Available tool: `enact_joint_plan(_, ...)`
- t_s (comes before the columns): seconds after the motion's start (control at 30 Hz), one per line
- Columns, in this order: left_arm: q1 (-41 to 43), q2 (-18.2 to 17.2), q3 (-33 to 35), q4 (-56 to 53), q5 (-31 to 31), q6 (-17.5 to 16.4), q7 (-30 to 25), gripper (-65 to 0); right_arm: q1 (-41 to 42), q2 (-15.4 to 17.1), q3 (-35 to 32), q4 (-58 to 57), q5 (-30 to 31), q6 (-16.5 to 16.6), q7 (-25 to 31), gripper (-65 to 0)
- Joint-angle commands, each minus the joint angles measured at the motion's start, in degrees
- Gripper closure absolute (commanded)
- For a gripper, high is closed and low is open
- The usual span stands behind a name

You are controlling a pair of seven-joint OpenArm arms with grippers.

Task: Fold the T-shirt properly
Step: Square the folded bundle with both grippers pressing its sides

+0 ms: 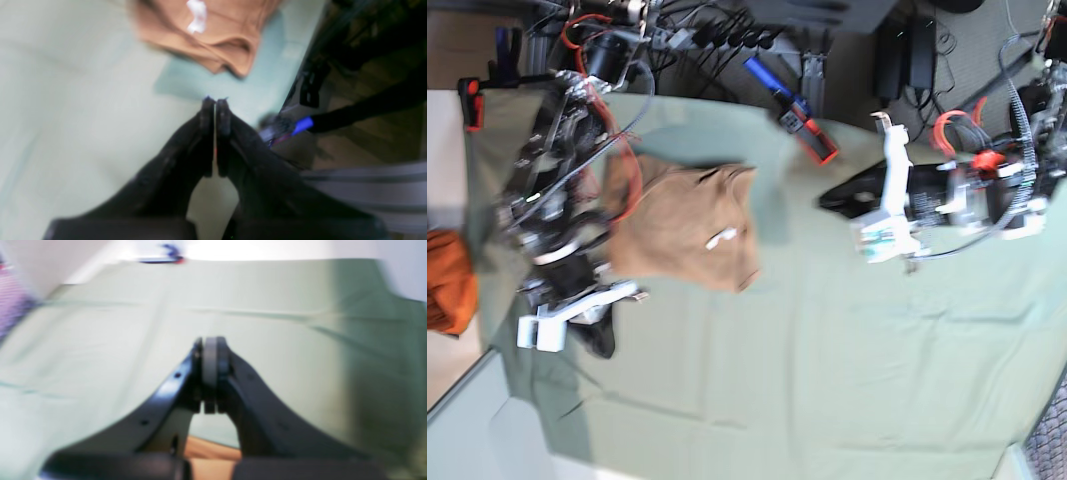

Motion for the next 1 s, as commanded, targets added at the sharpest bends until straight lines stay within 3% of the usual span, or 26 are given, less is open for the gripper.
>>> enact_joint_plan(0.0, -0.74, 0.61, 1.27, 0.90, 0.81, -0.30, -2.05, -0.8, 1.57, 2.08, 0.44, -1.18, 0.37, 6.67, 1.25, 0.0)
enact_joint_plan(0.2, -0.94, 8.76, 9.79, -0.22, 10.56, -0.30, -5.27, -0.6, 5.05, 7.96, 0.13, -14.93, 1.29, 6.69, 1.46, 0.0)
enact_joint_plan(0.43, -3.37, 17.03, 16.26, -11.32, 21.05, -0.30, -10.86, -0.6, 7.21, 9.60, -4.26, -22.53, 1.20, 6.73, 1.46, 0.0)
enact_joint_plan(0.57, -5.31, 18.36, 17.81, -16.37, 23.93, -0.30, -13.07, -0.6, 7.26, 9.40, -9.75, -22.53, -0.63, 6.71, 2.14, 0.0)
enact_joint_plan(0.77, -5.81, 18.29, 18.32, -21.29, 30.36, -0.30, -18.43, -0.6, 7.21, 9.16, -18.47, -22.56, -8.81, 6.69, 3.13, 0.0)
enact_joint_plan(0.97, -8.72, 18.27, 18.10, -28.20, 32.98, -0.30, -21.75, -0.6, 7.21, 9.55, -20.17, -22.56, -10.97, 6.67, 2.91, 0.0)
